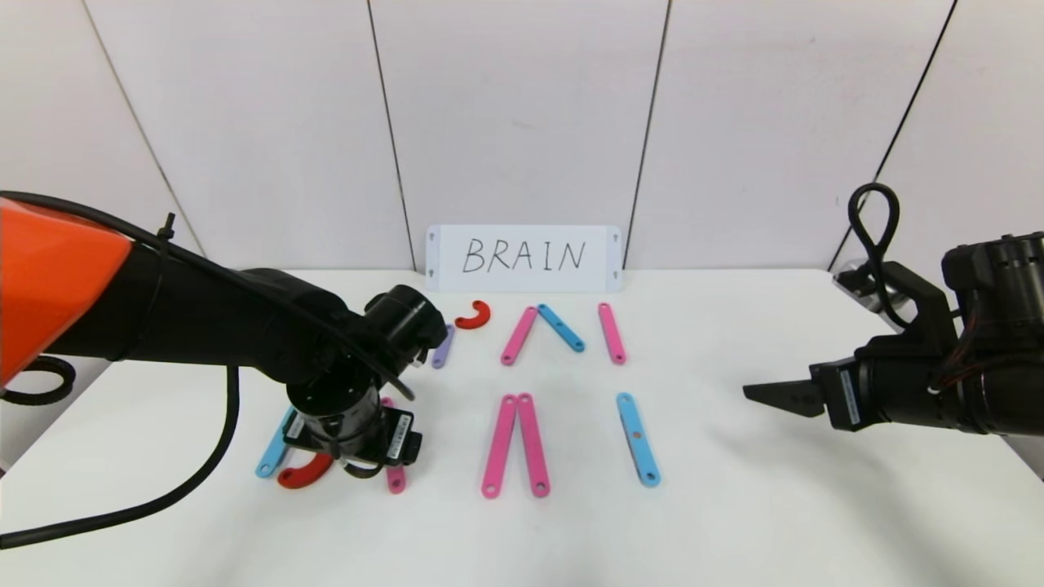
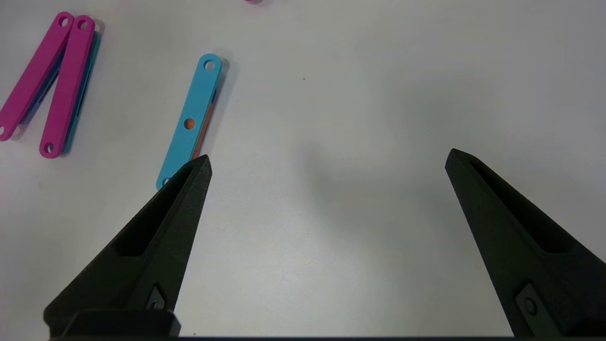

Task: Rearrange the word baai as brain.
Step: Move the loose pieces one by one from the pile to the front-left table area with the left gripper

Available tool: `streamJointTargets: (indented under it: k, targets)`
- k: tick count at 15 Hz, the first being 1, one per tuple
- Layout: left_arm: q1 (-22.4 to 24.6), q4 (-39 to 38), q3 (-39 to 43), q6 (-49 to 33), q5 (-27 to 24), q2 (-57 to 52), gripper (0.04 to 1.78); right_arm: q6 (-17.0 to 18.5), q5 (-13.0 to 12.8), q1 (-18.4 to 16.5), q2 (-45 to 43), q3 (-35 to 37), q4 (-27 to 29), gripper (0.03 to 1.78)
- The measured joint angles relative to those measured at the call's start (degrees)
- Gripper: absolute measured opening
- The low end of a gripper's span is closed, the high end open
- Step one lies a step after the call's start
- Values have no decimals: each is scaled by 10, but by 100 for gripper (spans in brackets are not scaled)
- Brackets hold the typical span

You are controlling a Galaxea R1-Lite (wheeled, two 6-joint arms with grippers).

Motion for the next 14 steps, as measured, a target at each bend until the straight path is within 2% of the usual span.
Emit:
streamJointTargets:
  k: [12,14]
  targets:
    - [10,-2,18,3,0,-12,174,0,0,0,0,0,0,173]
    - [11,-13,12,4,-30,-12,174,0,0,0,0,0,0,173]
